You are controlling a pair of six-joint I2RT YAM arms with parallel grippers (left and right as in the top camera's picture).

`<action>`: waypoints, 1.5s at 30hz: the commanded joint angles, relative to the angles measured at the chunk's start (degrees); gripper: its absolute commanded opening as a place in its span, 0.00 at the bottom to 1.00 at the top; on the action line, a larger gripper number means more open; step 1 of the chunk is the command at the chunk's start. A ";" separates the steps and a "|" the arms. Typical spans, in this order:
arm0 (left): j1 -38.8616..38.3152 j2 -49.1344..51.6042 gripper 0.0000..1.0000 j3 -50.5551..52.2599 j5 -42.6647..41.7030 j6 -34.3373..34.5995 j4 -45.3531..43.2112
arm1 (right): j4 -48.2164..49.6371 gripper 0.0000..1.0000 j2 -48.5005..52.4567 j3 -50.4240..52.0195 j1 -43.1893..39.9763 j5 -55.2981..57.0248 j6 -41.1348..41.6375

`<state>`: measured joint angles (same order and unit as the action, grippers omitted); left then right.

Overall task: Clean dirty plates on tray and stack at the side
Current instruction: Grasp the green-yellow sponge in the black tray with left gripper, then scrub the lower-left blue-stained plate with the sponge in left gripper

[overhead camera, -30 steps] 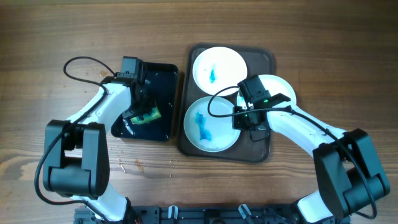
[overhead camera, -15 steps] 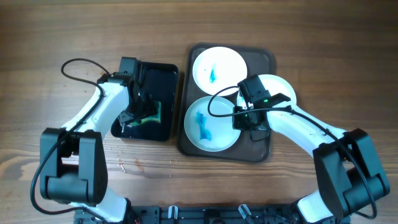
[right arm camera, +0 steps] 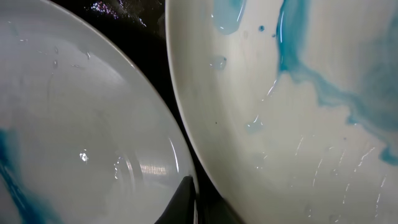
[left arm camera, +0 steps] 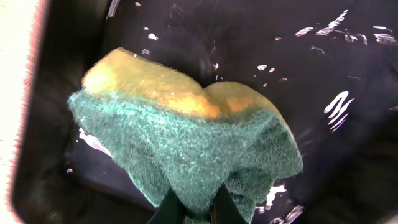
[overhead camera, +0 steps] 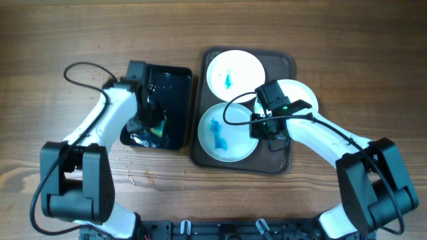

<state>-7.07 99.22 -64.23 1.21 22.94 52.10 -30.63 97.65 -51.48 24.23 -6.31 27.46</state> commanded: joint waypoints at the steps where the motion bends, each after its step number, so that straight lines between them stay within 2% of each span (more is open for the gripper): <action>1: -0.52 -1.33 0.04 -13.62 -3.63 -2.56 9.86 | -0.94 0.05 0.98 0.39 -0.46 5.07 1.20; 3: -1.44 -1.75 0.04 -16.11 -4.37 -3.21 12.09 | -1.01 0.04 0.98 0.39 -0.46 5.09 1.16; 6: -2.71 -0.94 0.04 -15.21 -1.14 -3.21 10.88 | -0.98 0.04 0.98 0.39 -0.46 5.09 1.05; 11: -5.16 -0.13 0.04 -15.19 -3.10 -2.99 11.17 | -1.55 0.04 0.98 0.39 -0.46 5.09 1.03; 15: -10.40 -0.09 0.04 -15.17 -16.15 -2.99 9.88 | -1.53 0.04 0.98 0.39 -0.46 5.09 1.05; 17: -15.87 0.68 0.04 -14.36 -16.61 -2.91 6.73 | -1.53 0.04 0.98 0.39 -0.46 5.09 1.09; 20: -21.57 3.17 0.04 -9.53 -17.70 3.41 -2.01 | -1.60 0.04 0.98 0.39 -0.46 5.09 1.16; 23: -24.44 6.58 0.04 -6.56 -25.24 5.70 -9.68 | -1.57 0.04 0.98 0.39 -0.46 5.09 1.14; 25: -26.27 9.64 0.04 -5.81 -25.59 8.26 -12.90 | -1.57 0.04 0.98 0.39 -0.46 5.07 1.16; 28: -26.73 13.68 0.04 -5.81 -20.39 10.73 -13.70 | -1.75 0.04 0.98 0.39 -0.46 5.07 1.16; 34: -24.28 13.81 0.04 -6.84 6.82 10.27 -3.48 | -1.97 0.04 0.98 0.39 -0.46 5.09 1.20; 38: -23.54 13.81 0.04 -7.04 7.50 7.28 -0.57 | -2.01 0.04 0.98 0.39 -0.46 5.09 1.25; 40: -23.56 13.84 0.04 -7.04 -0.02 4.24 -1.73 | -2.01 0.04 0.98 0.39 -0.46 5.09 1.29; 43: -24.06 14.01 0.04 -7.02 -27.96 -2.69 -7.69 | -2.01 0.04 0.98 0.39 -0.46 5.09 1.68; 45: -26.38 14.05 0.04 -6.60 -39.71 -2.82 -13.75 | -2.10 0.04 0.98 0.39 -0.46 5.09 2.60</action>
<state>-30.81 111.24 -72.05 -16.99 24.08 44.18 -32.03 97.60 -51.81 24.05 -5.52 28.38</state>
